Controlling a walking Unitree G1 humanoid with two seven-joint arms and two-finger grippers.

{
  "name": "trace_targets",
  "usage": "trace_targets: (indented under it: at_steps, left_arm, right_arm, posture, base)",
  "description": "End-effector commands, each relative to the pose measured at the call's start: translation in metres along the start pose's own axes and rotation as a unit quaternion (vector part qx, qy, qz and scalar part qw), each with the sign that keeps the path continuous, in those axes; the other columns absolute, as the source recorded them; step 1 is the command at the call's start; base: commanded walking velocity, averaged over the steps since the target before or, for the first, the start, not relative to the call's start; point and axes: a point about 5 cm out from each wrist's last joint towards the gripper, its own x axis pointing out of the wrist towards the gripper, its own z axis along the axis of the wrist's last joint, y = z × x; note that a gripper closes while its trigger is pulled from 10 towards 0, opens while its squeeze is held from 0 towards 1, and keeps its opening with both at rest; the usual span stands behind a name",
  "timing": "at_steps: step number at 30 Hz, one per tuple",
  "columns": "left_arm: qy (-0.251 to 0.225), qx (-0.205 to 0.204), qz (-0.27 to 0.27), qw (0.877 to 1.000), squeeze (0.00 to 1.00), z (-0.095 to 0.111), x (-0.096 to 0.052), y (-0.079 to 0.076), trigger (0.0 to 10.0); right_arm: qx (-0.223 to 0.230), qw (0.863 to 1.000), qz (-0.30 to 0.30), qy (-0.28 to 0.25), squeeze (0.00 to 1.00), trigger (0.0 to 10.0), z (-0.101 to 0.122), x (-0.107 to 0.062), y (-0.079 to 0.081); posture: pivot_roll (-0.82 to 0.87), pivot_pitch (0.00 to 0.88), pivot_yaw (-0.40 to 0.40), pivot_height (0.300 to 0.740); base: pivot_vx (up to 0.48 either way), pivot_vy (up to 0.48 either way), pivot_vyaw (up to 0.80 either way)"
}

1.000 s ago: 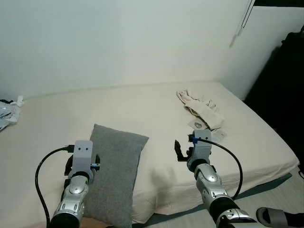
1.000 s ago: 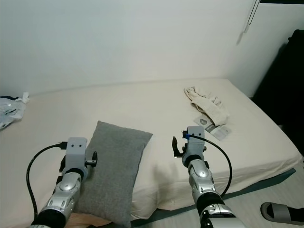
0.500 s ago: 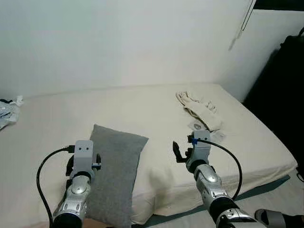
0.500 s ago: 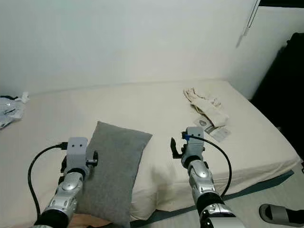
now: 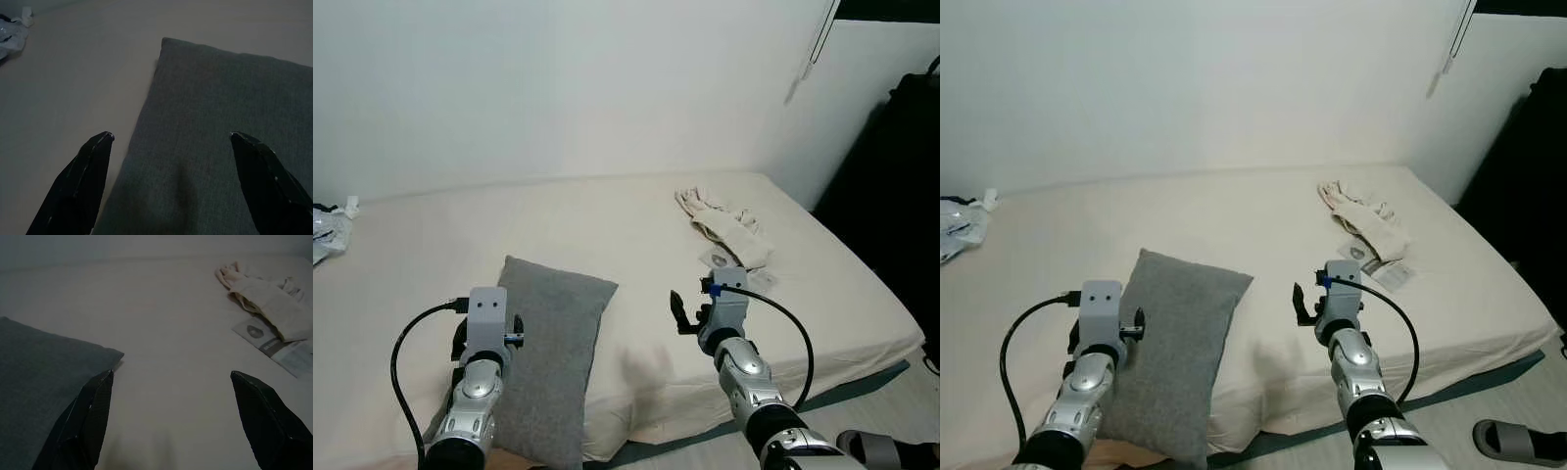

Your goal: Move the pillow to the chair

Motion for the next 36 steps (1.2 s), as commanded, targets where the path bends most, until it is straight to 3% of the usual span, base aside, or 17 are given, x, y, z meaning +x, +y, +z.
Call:
trace_targets:
  at_steps: [1,36]
  left_arm:
    - [0.001,0.003,-0.001,1.000,0.00,0.0004,0.0000,-0.0023,10.0]
    - [-0.004,0.002,-0.008,1.000,0.00,0.0071,0.0044,-0.0044,10.0]
  right_arm:
    - [-0.002,1.000,-0.010,0.000,0.00,10.0,0.0015,0.0006,-0.0038]
    - [0.017,1.000,0.002,-0.023,0.00,10.0,0.0063,0.0005,-0.0033]
  posture:
    - [-0.04,0.039,-0.075,0.665]
    - [-0.04,0.037,-0.058,0.611]
  base:
    - [0.000,0.000,0.00]
    - [0.000,0.000,0.00]
